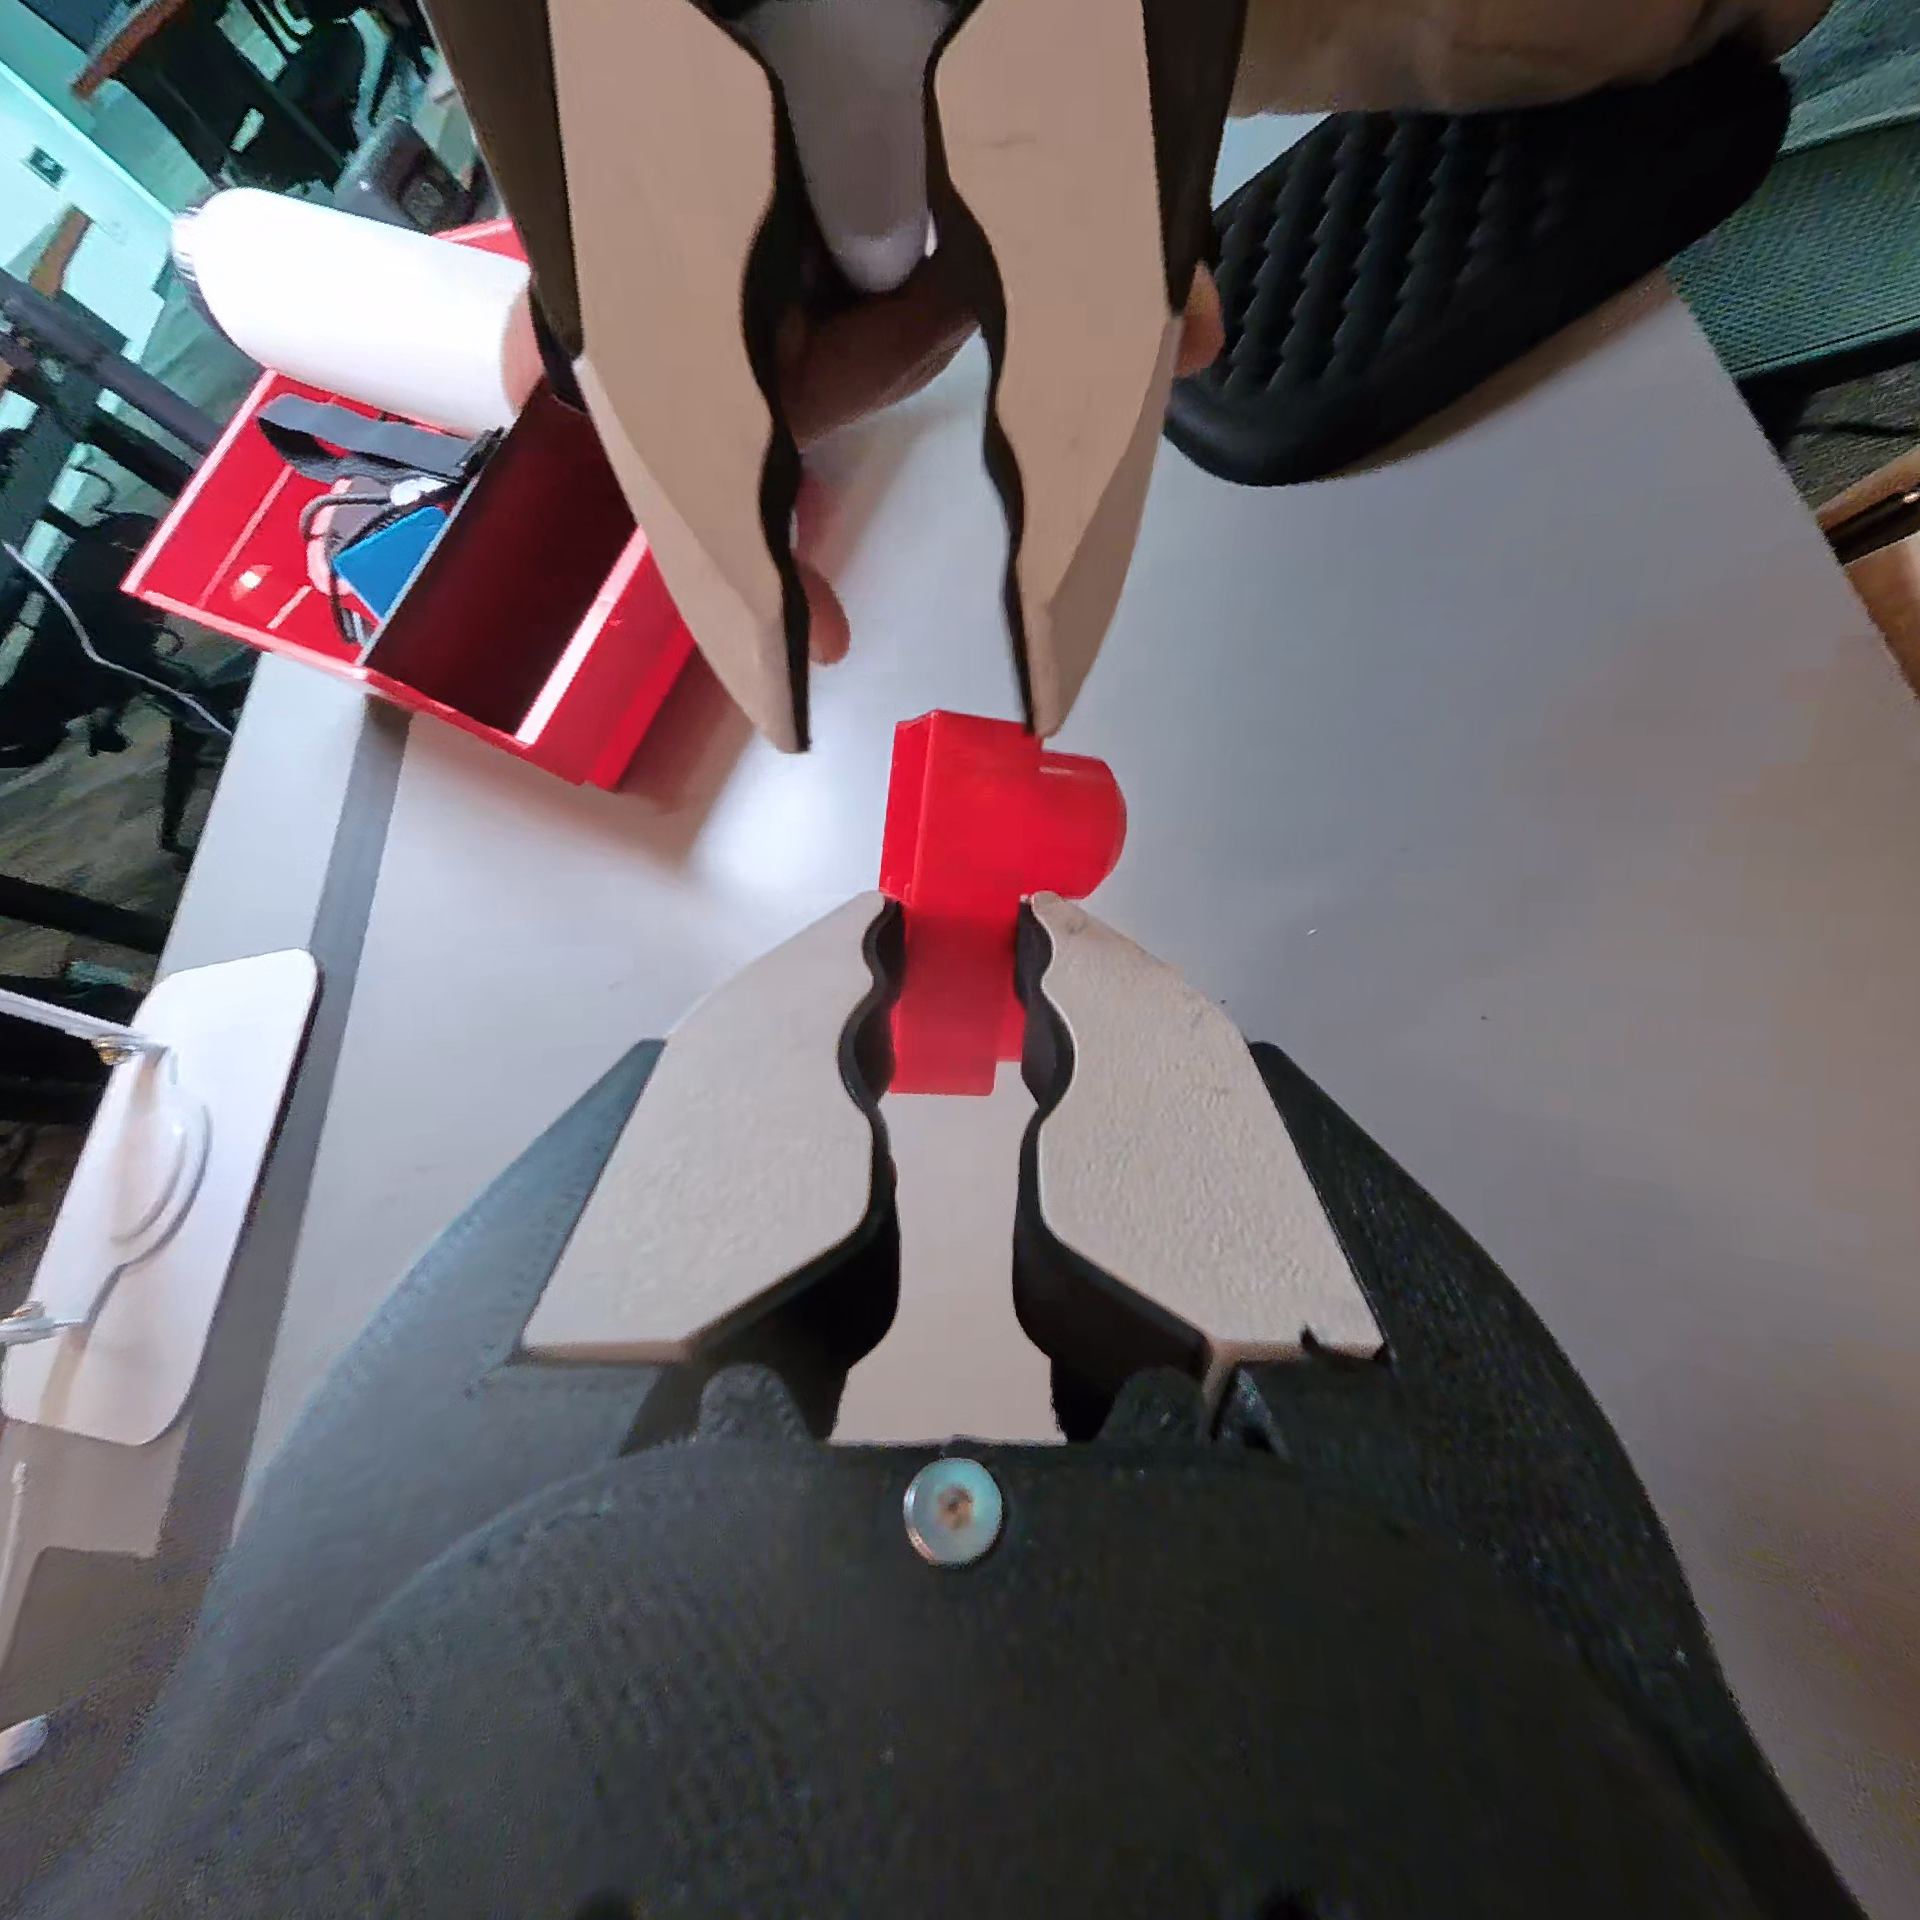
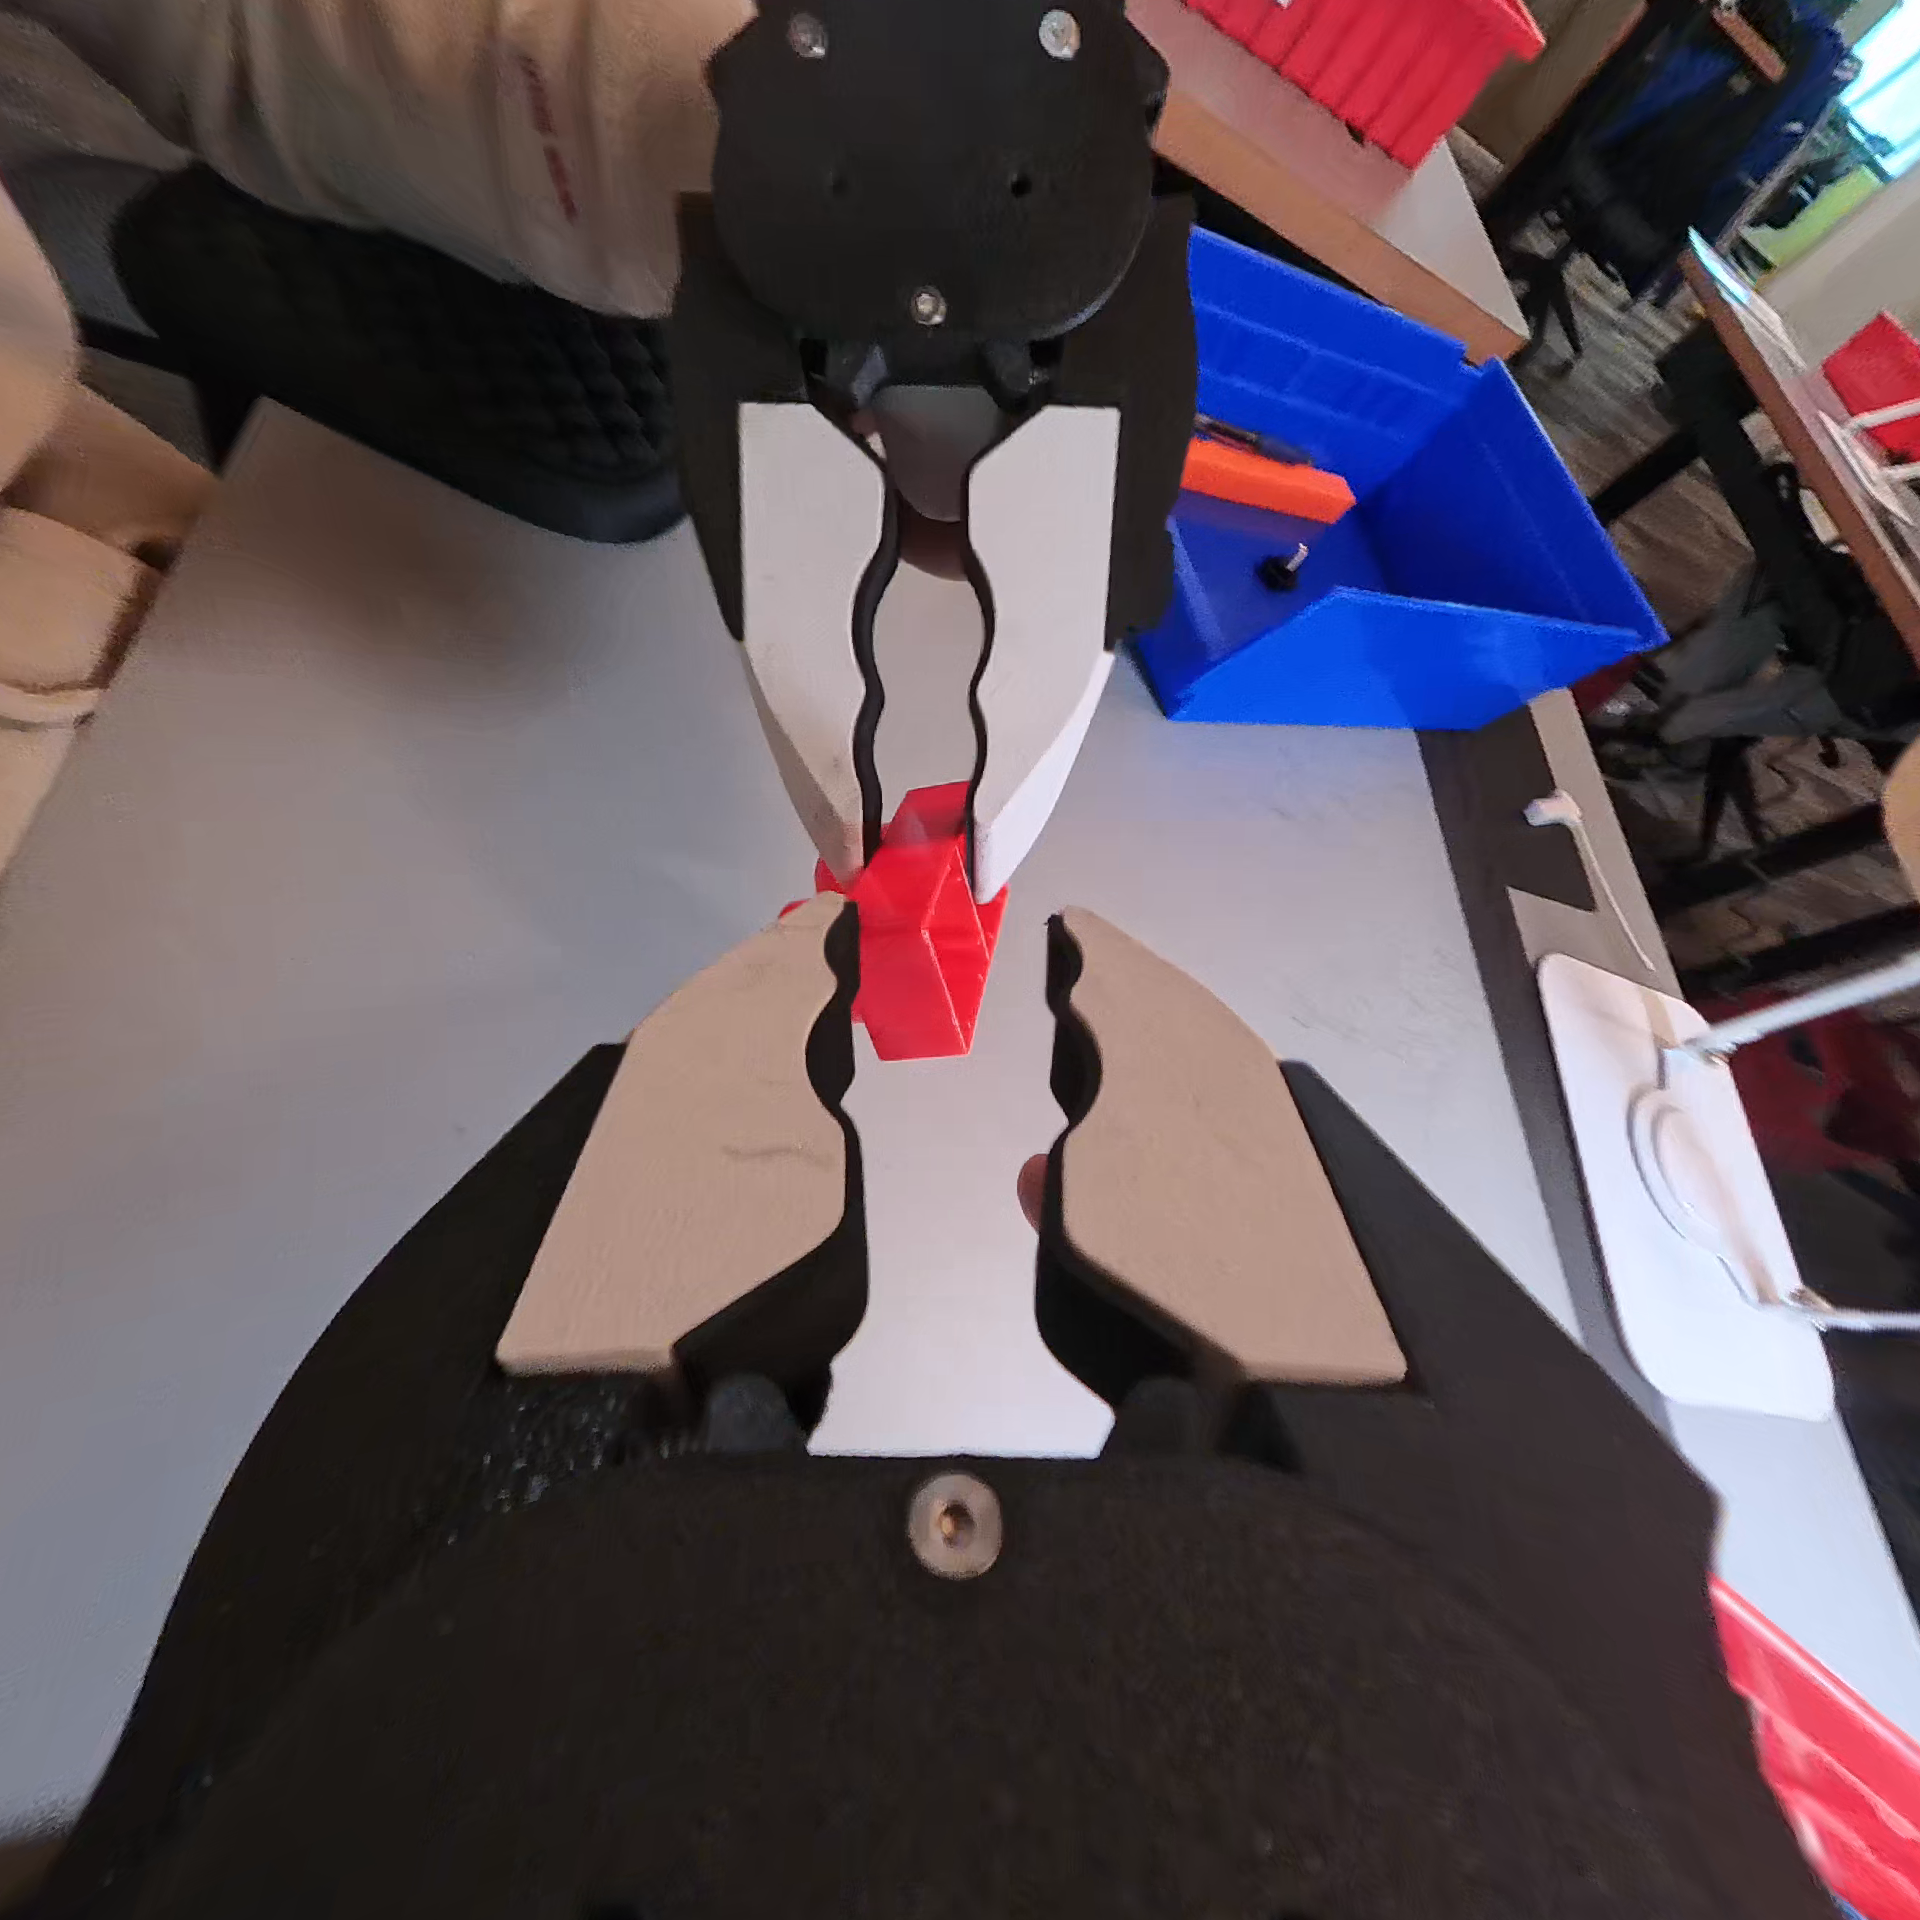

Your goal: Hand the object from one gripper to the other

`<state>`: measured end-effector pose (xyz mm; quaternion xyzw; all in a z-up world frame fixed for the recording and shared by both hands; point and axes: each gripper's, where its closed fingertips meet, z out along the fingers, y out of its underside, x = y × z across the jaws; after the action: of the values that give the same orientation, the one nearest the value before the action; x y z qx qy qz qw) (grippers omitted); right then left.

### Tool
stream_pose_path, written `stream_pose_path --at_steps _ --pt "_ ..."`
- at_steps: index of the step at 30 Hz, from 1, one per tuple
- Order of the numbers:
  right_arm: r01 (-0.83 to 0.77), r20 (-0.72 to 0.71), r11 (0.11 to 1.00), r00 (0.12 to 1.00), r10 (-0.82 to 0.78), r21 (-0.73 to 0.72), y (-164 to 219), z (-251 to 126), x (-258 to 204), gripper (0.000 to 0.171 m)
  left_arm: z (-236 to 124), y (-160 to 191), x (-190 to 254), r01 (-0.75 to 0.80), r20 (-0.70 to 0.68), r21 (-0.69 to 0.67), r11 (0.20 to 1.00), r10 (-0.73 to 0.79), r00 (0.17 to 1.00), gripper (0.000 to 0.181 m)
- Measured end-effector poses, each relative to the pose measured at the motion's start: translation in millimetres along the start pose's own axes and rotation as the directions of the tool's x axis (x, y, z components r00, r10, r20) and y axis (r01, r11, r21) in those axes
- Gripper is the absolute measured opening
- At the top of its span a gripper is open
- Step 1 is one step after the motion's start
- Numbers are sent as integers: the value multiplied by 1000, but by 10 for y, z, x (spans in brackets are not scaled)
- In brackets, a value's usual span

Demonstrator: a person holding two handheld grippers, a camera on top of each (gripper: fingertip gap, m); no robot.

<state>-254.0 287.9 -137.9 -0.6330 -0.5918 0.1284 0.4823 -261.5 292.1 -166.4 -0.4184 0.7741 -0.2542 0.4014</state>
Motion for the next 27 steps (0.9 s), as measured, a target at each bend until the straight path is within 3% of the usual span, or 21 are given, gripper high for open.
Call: stream_pose_path --at_steps 4,7,11,18,20,24,27 --pt "-82 126 988 990 65 131 -91 -86 -102 40 -60 4 -6 71 -52 57 996 -68 996 20" --pt "-37 73 991 997 28 127 -78 -72 -48 37 -142 -114 9 158 -130 164 974 -137 982 20" --pt "9 66 987 998 -20 163 -215 -9 -134 19 -136 -134 64 216 -202 216 952 -172 964 21" --pt "-245 144 946 965 218 213 -282 -82 5 19 -238 -215 -65 367 -246 302 880 -300 921 28" --pt "-420 222 869 902 369 261 -305 -82 87 18 -293 -239 -80 368 -248 320 873 -298 922 38" --pt "-736 419 625 669 614 261 -253 -33 223 18 -354 -224 -69 372 -254 306 876 -301 919 62" --pt "-880 547 390 475 689 273 -237 -79 387 18 -328 -174 -139 243 -74 288 926 -232 970 66"
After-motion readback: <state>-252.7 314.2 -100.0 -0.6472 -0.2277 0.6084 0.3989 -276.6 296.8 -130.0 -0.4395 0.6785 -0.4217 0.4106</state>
